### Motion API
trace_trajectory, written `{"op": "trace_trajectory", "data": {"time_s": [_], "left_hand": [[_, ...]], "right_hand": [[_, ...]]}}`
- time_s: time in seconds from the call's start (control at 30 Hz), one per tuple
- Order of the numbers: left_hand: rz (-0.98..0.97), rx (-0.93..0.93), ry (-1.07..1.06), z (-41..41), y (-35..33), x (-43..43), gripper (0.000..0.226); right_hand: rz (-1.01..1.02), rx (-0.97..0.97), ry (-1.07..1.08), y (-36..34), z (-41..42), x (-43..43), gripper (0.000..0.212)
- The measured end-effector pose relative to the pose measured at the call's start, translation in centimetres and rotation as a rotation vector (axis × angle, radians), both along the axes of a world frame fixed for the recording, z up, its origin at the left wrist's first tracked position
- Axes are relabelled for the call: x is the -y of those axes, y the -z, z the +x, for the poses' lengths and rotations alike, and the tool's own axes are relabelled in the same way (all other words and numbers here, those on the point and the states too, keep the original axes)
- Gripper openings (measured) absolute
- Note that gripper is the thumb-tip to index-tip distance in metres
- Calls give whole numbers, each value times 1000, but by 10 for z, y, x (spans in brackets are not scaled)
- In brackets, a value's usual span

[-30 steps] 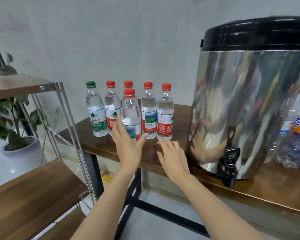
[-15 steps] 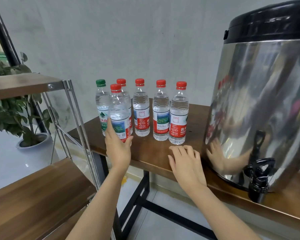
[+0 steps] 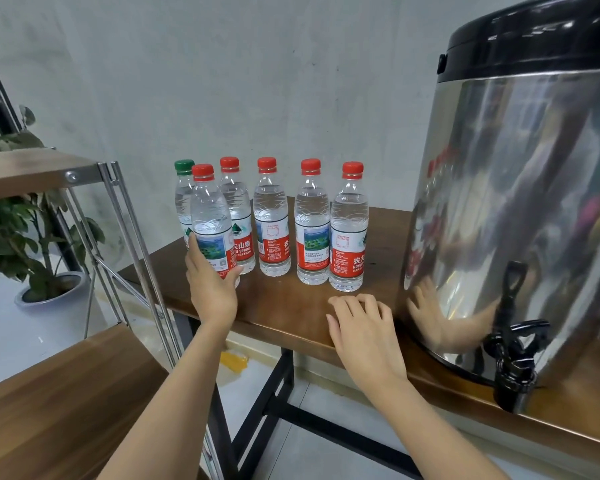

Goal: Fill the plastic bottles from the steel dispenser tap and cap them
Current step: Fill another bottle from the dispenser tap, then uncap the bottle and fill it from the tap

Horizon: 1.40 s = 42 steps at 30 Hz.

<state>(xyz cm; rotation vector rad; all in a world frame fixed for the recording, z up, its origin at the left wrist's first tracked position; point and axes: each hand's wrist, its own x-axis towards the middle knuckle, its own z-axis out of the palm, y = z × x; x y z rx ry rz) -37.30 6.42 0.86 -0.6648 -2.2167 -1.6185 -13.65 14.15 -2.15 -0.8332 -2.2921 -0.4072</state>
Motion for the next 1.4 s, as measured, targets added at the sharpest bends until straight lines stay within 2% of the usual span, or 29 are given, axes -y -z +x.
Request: {"op": "trace_trajectory", "data": {"time_s": [0.3,0.37,0.5,0.57,0.63,0.83,1.0,1.13,1.23,1.3,1.4], "left_hand": [[-34,66,82,19,4,13,102],[-68,80,63,30,1,20,93],[-93,3,120,65,-13,37,59],[-73,-67,198,91,-24,43,46],[-43,-121,296,120,-36,47,34],[116,-287,561,213,-70,58,19],[259,-347,740,290,-92,51,17],[337,-438,866,352,-96,27,20],[366,-414,962,400,-85,-1,25],[330,-403,1004,427,-71,-24,29],[125,-483,1009,456,-42,-62,31]], "right_hand": [[-72,67,-61,-2,2,1,27],[-108,81,-117,-4,8,5,30],[-70,39,-183,-17,28,18,32],[-2,0,-237,-28,42,25,32],[96,-12,-295,-39,57,35,24],[237,-122,-390,-75,127,66,21],[292,-246,-299,-90,206,67,20],[321,-289,-119,-92,272,51,24],[275,-315,13,-88,319,34,28],[241,-319,108,-83,348,22,32],[180,-321,232,-75,384,6,33]]}}
